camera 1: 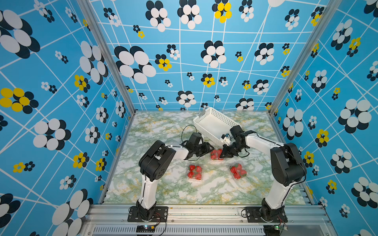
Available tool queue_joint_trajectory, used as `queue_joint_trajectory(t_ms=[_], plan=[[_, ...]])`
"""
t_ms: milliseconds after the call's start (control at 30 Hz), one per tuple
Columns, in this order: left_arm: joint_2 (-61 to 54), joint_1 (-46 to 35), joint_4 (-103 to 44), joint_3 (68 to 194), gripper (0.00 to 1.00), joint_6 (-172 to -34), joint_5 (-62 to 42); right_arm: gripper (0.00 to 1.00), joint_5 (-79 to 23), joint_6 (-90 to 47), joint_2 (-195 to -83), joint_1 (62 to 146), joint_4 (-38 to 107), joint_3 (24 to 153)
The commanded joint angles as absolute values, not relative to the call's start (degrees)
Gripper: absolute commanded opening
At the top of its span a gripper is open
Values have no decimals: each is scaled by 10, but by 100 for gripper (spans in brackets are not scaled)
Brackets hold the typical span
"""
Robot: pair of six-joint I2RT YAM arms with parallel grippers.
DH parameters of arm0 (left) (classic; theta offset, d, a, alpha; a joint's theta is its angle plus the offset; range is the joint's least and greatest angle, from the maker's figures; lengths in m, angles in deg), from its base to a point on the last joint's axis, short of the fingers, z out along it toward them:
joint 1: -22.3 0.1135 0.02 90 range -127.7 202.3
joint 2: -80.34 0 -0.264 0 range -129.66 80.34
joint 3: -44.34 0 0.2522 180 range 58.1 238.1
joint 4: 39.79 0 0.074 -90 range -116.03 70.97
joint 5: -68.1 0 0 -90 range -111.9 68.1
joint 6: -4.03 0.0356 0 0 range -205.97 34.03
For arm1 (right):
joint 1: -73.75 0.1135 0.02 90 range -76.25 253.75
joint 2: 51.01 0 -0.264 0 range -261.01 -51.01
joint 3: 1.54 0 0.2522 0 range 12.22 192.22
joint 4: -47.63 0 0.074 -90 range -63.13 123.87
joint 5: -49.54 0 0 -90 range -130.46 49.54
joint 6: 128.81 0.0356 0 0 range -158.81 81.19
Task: Pack strawberries into containers
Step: Close the packing box at the center of the board.
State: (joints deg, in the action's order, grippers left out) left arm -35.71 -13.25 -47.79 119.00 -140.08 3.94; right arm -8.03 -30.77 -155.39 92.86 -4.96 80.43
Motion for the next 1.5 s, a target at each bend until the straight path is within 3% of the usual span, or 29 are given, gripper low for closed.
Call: queue_joint_trajectory(t_ms=[0,233,367,633,1467], plan=[[-377,-134,-484,1188,49,-1410,47,3,-104,-304,-1560,933,-73,815],[-386,-136,-489,1187,27,-1415,51,2,-111,-303,-1570,933,-71,818],[-386,-135,-490,1182,23,-1417,47,2,-110,-304,-1569,933,-71,818],[-365,-130,-501,1168,48,-1415,35,2,-114,-307,-1564,933,-82,838],[-301,-127,-592,1109,58,-1428,35,3,-109,-304,-1543,933,-92,851]])
